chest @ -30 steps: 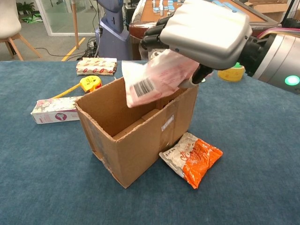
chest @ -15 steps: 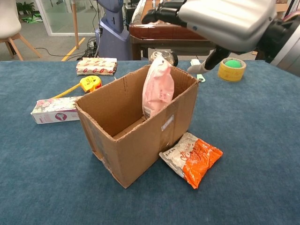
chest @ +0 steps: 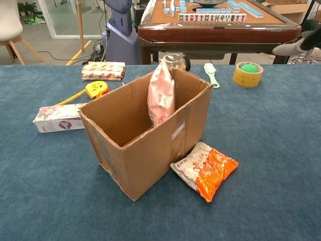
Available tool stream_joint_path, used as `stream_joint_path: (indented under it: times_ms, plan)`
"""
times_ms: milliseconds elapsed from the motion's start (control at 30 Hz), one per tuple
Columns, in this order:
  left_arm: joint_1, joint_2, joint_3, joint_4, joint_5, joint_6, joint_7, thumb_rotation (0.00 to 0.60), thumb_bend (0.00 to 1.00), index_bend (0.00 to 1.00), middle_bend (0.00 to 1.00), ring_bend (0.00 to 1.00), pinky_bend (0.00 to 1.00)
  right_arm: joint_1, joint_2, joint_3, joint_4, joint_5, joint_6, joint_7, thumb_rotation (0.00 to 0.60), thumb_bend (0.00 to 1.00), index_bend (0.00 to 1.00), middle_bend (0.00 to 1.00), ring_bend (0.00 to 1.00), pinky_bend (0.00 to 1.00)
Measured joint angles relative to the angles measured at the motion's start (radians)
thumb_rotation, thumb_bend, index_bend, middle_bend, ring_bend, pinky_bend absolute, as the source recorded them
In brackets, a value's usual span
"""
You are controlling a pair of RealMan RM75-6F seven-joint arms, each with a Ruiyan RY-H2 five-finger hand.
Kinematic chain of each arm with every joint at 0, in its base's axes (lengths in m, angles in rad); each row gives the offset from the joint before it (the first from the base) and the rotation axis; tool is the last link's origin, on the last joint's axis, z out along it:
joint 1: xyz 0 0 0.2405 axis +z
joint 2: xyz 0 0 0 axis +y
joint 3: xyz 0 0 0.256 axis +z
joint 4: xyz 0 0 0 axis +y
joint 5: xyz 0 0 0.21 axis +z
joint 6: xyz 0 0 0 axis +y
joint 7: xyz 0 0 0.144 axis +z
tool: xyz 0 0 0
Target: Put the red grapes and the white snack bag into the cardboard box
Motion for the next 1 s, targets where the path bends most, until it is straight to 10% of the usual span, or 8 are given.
stream_joint_path:
  times_ms: [1000]
  plan:
    - [-0.007,-0.019,0.008,0.018,-0.024,-0.034,0.026,0.6,0.06,0.42,0.31,0.22,0.36,-0.368,0.049,-0.038,0.123,0.203,0.23,0.403,0.6,0.0,0.25,0.26,0.23,0.38]
